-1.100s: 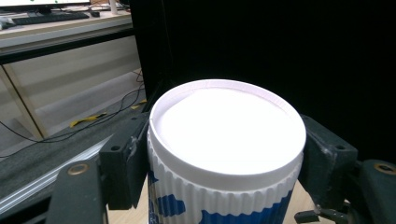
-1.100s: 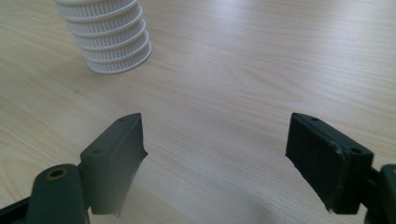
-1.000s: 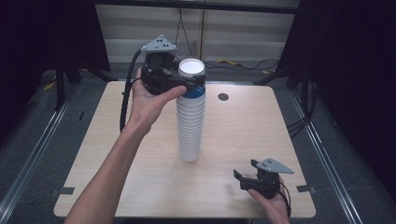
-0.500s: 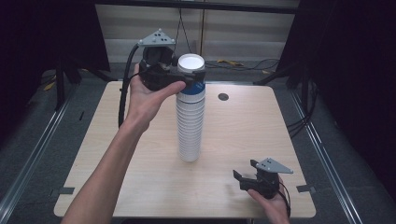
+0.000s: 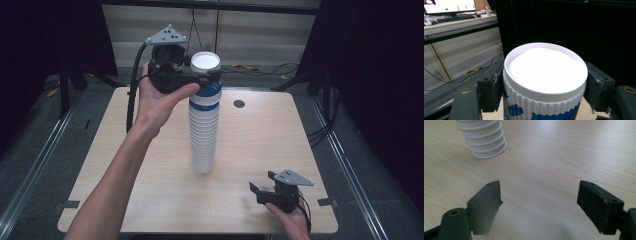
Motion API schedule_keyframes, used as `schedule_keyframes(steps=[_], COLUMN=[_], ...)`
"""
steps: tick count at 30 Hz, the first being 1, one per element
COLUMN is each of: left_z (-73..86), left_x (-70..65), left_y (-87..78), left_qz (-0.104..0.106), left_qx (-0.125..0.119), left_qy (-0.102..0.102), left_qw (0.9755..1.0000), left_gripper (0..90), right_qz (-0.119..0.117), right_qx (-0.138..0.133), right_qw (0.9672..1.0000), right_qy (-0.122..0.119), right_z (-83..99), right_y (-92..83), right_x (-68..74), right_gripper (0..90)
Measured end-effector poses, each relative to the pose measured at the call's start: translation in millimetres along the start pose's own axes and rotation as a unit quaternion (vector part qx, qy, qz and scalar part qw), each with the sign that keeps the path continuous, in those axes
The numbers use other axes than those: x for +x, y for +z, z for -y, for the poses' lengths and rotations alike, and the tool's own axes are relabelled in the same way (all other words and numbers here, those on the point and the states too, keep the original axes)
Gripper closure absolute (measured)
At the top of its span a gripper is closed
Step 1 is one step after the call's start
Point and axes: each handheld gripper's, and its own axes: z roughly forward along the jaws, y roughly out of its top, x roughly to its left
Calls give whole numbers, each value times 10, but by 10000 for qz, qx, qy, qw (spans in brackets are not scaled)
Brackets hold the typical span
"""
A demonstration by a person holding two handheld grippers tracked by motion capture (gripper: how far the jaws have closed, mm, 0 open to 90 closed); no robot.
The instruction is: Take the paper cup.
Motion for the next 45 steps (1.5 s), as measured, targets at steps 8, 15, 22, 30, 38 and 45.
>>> schedule_keyframes(steps=[8,15,22,30,38,45], left_z=[-116,-121,-171,-204,-211,-234], left_x=[-52,-42,-34,12,77,92], left_y=[-59,-57,-101,-165,-226,-291], left_qz=[-20,-45,8,68,134,271], left_qx=[-166,-282,-390,-622,-839,-1076], left_qy=[-14,-23,-5,-124,-218,-301], left_qw=[9999,9996,9992,9980,9961,9934], left_gripper=[278,278,279,279,280,280], right_qz=[-17,-11,0,-6,-9,-15], right_qx=[-2,-12,-4,-8,-7,4], right_qw=[10000,10000,10000,10000,10000,10000], right_qy=[-11,1,-4,-5,-2,-6], right_z=[-2,-1,-2,-1,1,0], right_y=[12,-1,0,-1,1,4], right_x=[8,0,-2,1,-1,4], right_gripper=[191,191,191,190,191,190])
